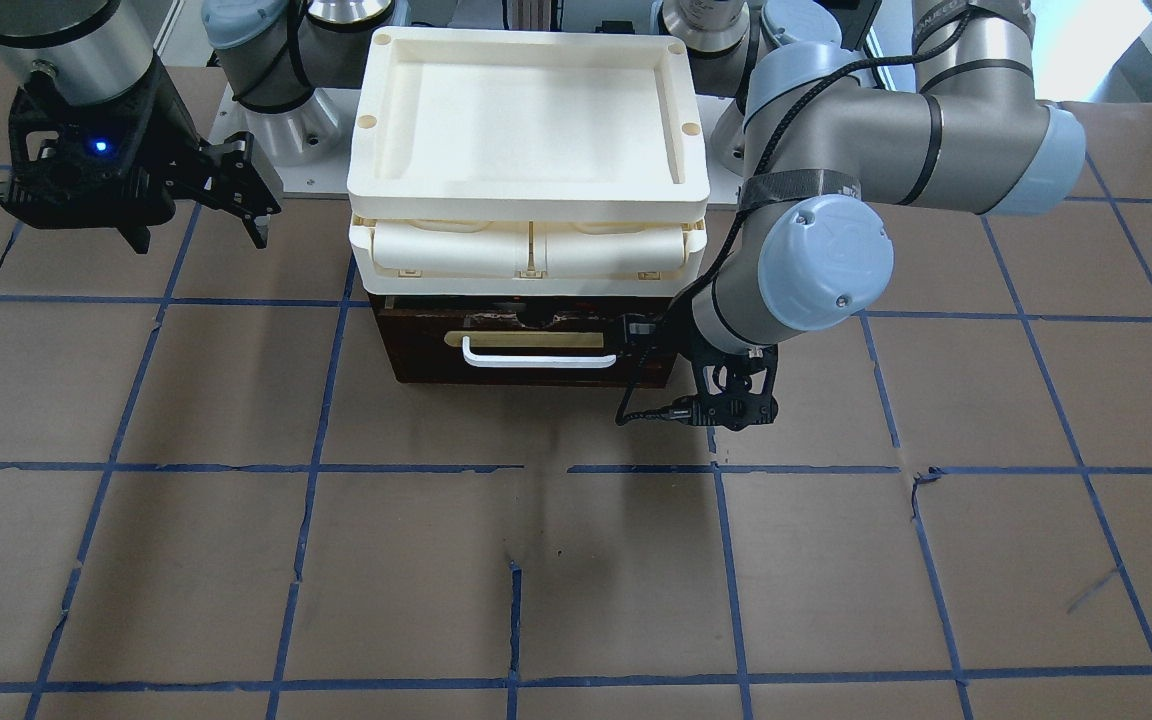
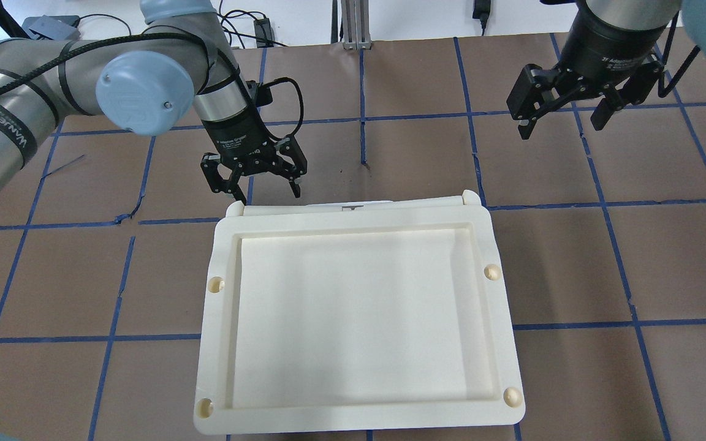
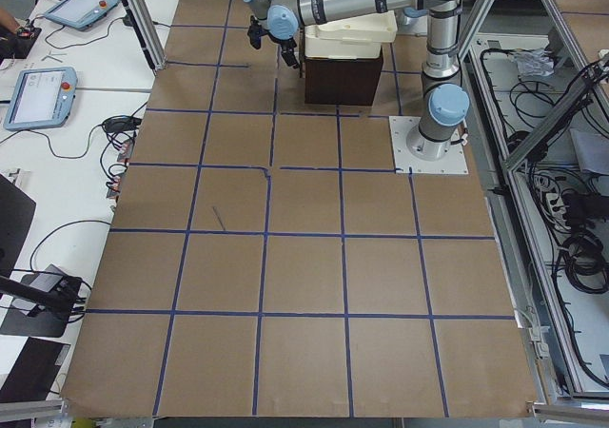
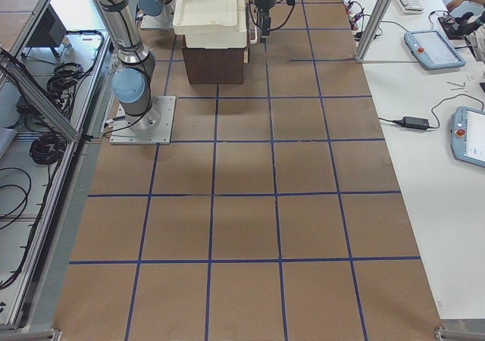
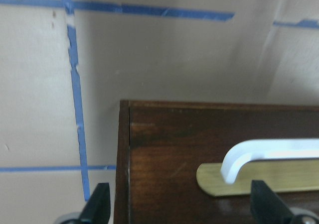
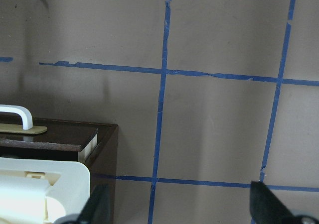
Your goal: Put scissors in drawer and close it
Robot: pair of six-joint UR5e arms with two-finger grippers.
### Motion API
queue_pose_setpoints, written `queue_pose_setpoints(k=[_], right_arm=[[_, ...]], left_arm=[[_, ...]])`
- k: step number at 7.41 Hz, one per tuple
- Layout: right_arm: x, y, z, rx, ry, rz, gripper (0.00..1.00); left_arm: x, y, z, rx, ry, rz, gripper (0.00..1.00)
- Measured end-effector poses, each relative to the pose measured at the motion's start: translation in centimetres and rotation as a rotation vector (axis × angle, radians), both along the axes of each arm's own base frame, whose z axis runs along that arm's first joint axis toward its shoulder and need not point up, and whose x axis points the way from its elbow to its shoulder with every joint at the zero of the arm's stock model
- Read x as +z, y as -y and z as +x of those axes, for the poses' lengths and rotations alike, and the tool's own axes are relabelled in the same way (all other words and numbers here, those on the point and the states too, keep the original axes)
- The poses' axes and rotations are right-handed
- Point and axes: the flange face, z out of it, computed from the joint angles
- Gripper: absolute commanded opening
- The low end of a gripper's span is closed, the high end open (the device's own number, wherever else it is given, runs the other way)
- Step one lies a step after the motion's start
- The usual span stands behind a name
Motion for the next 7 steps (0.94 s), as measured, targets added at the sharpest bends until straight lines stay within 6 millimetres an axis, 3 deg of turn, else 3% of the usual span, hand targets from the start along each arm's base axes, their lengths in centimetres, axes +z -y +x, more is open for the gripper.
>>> queue_pose_setpoints(k=[2, 4, 6, 7], right_arm=[[0.0, 0.0, 0.0, 0.0, 0.0, 0.0, 1.0], [0.0, 0.0, 0.0, 0.0, 0.0, 0.0, 1.0], [-0.1, 0.0, 0.0, 0.0, 0.0, 0.001, 1.0], [-0.1, 0.0, 0.0, 0.0, 0.0, 0.002, 1.0]], left_arm=[[3.0, 1.5, 2.5, 0.032, -0.01, -0.111, 1.0], [7.0, 1.2, 6.1, 0.046, 0.018, -0.214, 1.0], [8.9, 0.6, 9.0, -0.002, 0.244, -0.258, 1.0], [9.2, 0.7, 9.2, -0.013, 0.283, -0.275, 1.0]])
